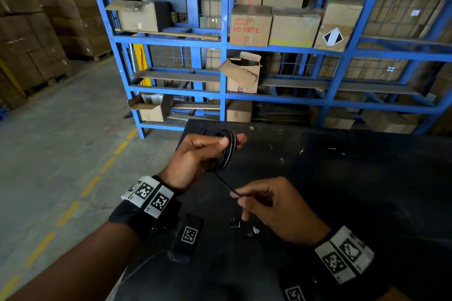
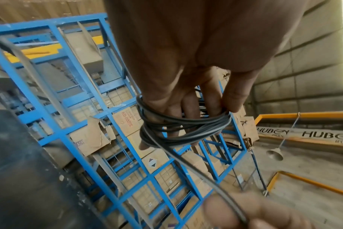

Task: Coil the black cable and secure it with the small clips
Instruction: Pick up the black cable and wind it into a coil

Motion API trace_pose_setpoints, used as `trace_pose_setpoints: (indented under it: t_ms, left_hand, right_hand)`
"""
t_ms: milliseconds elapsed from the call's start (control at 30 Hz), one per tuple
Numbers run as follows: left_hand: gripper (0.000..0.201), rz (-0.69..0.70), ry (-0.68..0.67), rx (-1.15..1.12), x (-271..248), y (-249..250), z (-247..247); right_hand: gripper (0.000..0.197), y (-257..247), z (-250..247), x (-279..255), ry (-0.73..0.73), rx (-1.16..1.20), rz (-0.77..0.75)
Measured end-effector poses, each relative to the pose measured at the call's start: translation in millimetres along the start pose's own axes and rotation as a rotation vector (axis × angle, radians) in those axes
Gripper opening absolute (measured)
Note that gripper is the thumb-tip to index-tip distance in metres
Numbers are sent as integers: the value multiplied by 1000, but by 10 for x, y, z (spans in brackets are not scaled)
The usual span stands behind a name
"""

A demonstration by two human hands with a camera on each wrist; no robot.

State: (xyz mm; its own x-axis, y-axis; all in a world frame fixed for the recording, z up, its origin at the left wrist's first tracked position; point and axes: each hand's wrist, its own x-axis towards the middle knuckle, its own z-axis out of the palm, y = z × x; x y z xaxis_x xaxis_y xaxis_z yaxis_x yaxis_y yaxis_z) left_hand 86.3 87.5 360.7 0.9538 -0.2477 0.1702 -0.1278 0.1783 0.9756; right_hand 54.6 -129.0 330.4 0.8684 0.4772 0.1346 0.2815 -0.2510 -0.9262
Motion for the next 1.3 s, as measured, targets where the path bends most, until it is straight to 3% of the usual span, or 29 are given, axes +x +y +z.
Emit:
trace_pose_setpoints:
  t_ms: [100,267,333,400,533,700,833,967,1300]
  left_hand:
    - [34,-18,-37,57,-18,-79,6]
    - [25,-55,-119,250,-78,-122,73]
    - [36,-70,-189,311,-116,-176,93]
    - [27,-109,-246,371,-159,-228,100]
    - [34,-160,-315,375,-228,-290,94]
    - [42,-270,-414,51,-278,-356,124]
    - [42,-319,-393,-264,-304,-343,167]
    - [44,-304,-338,-420,-298,-349,181]
    - [47,-308,-210,-700,-260,-398,207]
  right_hand:
    - [10,-129,-143,-3,27,-247,-61]
    - [14,-322,-351,41,74,-446,-169]
    - [15,-350,-400,78,93,-494,-245]
    - [14,-341,-432,112,111,-536,-309]
    - [11,-295,-486,148,114,-474,-281]
    - [9,-145,-510,233,98,-234,-197]
    - [5,38,-436,245,153,-138,-246]
    - [9,153,-322,193,219,-95,-310]
    - [34,179,-5,39,200,259,-212]
